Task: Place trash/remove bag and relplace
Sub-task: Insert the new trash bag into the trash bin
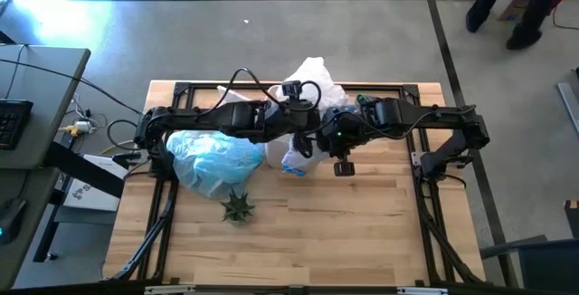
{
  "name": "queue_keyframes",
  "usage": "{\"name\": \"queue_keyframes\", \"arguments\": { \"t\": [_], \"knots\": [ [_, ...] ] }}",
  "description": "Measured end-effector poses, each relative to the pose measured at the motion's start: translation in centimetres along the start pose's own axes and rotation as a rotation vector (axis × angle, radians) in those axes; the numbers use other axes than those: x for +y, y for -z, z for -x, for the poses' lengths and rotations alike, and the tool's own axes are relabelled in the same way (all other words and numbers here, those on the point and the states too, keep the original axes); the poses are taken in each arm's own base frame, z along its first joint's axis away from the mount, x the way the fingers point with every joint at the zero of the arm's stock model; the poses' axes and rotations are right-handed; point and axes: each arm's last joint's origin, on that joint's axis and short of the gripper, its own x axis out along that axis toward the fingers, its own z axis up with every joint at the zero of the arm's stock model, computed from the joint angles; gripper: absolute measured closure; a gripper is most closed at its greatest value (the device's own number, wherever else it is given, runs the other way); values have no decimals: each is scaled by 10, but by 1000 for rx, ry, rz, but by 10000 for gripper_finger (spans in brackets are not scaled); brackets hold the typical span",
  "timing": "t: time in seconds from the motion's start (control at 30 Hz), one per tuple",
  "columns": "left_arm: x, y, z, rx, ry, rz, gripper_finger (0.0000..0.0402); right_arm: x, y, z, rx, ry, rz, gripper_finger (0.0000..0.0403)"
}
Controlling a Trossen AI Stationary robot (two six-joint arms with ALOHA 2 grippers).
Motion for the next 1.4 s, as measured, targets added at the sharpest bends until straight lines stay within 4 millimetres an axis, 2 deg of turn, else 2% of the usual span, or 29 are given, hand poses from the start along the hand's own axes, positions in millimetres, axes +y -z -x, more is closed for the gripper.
{"name": "queue_keyframes", "arguments": {
  "t": [0.07, 0.2, 0.5, 0.6, 0.7, 0.8, 0.97, 1.13, 1.27, 1.4],
  "knots": [
    [2, 4, 1, 37, 13, 5, 386, 0, 0, 0, -3, 1, -1, 401],
    [10, 11, 13, 88, 36, 48, 399, 0, 0, 0, -1, 15, -16, 401],
    [42, 26, 88, 101, 51, 316, 401, -2, 3, 0, 29, 43, -30, 401],
    [41, 38, 106, 108, 70, 395, 402, -3, 3, 0, 36, 53, -39, 401],
    [31, 56, 114, 142, 88, 449, 402, -3, 4, 0, 46, 60, -39, 401],
    [18, 77, 114, 170, 91, 523, 401, -3, 5, 1, 52, 60, -45, 401],
    [-9, 116, 101, 196, 71, 595, 401, -2, 5, 1, 54, 60, -48, 401],
    [-6, 145, 99, 132, -42, 680, 401, 1, 7, 1, 67, 35, -48, 401],
    [-2, 164, 85, 72, -61, 742, 401, 3, 7, 1, 76, 22, -49, 401],
    [1, 175, 62, -13, -6, 798, 401, 7, 7, 1, 76, -6, -56, 401]
  ]
}}
